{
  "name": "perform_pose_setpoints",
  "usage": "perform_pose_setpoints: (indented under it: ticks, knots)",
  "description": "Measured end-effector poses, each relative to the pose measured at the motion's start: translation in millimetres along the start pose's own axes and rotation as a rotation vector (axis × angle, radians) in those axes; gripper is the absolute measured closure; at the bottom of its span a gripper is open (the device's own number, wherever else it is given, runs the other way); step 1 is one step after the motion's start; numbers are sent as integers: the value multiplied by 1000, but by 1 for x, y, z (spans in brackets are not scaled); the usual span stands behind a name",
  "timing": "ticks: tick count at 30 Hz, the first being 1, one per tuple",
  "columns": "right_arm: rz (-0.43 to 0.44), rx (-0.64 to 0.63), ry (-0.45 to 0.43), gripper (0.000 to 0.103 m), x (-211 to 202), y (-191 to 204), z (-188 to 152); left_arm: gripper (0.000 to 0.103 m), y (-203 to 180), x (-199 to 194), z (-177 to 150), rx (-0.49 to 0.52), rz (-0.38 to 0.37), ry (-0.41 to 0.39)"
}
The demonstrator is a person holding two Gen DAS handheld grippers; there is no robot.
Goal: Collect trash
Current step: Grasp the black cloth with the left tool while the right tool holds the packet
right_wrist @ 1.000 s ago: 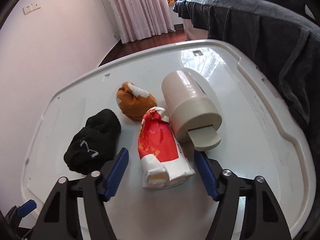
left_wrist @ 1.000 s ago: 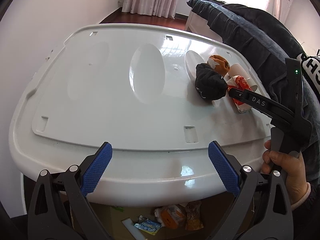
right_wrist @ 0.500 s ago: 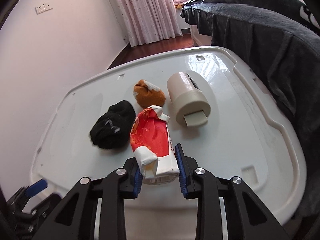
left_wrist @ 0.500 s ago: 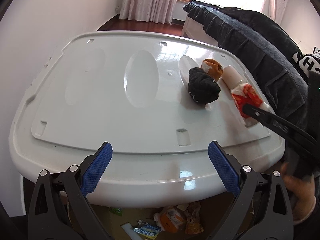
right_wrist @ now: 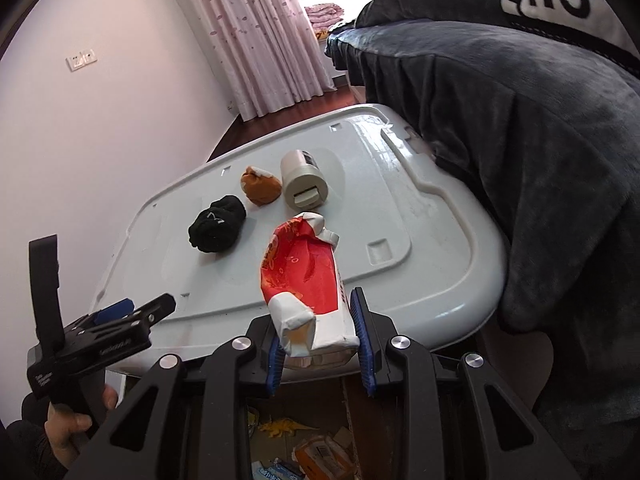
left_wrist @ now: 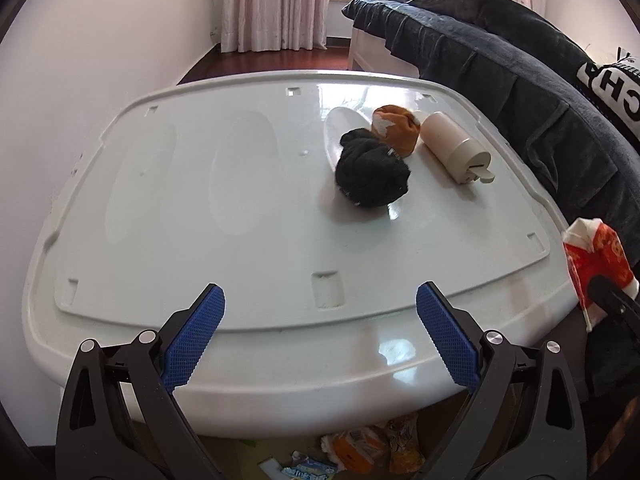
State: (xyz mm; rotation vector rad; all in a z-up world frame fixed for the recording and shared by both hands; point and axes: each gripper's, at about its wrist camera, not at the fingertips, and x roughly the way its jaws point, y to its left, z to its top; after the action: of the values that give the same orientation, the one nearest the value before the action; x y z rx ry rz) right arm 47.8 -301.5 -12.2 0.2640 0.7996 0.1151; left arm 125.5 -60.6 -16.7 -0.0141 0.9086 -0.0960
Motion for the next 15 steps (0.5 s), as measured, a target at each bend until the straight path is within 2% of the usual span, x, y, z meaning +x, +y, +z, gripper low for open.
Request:
perform_pose_setpoints:
  ticks: [15]
  knots:
    - [27, 26, -29, 73, -11, -11, -3, 9, -35, 40, 51, 2, 20, 11]
